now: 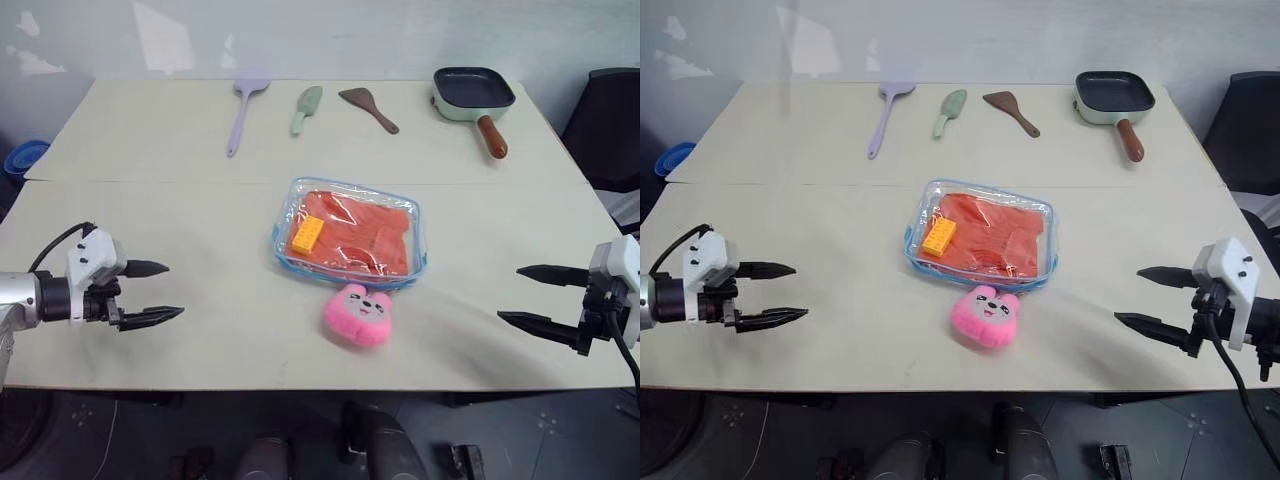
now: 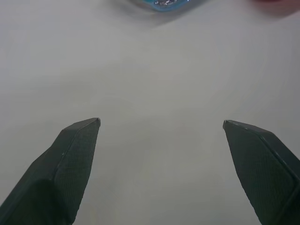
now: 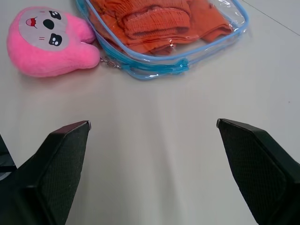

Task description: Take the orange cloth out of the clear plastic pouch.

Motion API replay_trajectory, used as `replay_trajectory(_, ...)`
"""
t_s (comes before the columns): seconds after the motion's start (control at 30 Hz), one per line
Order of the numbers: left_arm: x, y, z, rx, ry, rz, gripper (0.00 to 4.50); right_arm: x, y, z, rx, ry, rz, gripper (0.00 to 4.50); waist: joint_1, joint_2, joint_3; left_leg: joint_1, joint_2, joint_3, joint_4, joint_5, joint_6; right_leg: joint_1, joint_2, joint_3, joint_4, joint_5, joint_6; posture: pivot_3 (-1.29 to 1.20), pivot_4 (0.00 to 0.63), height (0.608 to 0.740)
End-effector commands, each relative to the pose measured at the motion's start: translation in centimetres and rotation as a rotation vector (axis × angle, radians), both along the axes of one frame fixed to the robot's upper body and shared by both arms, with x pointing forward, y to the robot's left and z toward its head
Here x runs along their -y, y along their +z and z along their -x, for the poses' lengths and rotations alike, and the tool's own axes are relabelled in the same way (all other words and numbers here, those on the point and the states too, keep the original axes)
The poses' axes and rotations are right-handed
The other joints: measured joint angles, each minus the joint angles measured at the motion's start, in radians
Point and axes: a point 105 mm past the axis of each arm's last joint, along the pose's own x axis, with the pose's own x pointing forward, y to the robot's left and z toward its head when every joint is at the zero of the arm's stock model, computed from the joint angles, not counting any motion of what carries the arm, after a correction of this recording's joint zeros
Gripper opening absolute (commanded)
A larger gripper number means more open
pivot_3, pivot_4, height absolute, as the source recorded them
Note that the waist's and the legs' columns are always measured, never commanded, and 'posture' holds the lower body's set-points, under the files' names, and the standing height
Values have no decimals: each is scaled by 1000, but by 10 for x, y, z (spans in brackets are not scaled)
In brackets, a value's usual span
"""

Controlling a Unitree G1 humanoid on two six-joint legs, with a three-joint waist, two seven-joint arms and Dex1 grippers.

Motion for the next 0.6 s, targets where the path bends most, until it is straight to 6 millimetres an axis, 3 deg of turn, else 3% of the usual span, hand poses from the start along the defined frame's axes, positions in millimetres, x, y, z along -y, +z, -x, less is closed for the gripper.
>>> replay_trajectory(0.03, 4, 6, 0, 37, -27, -29, 4465, 0, 6, 0, 43, -8, 9, 4500, 0, 0, 0, 0, 0, 0, 0, 0, 0, 0, 0, 0, 0, 0, 0, 0, 150, 740)
replay_trajectory(0.6, 8, 2, -9, 33, 74, 28, 4465, -4, 6, -4, 73, -29, 2, 4500, 0, 0, 0, 0, 0, 1, 0, 0, -1, 0, 0, 0, 1, 0, 0, 0, 150, 740)
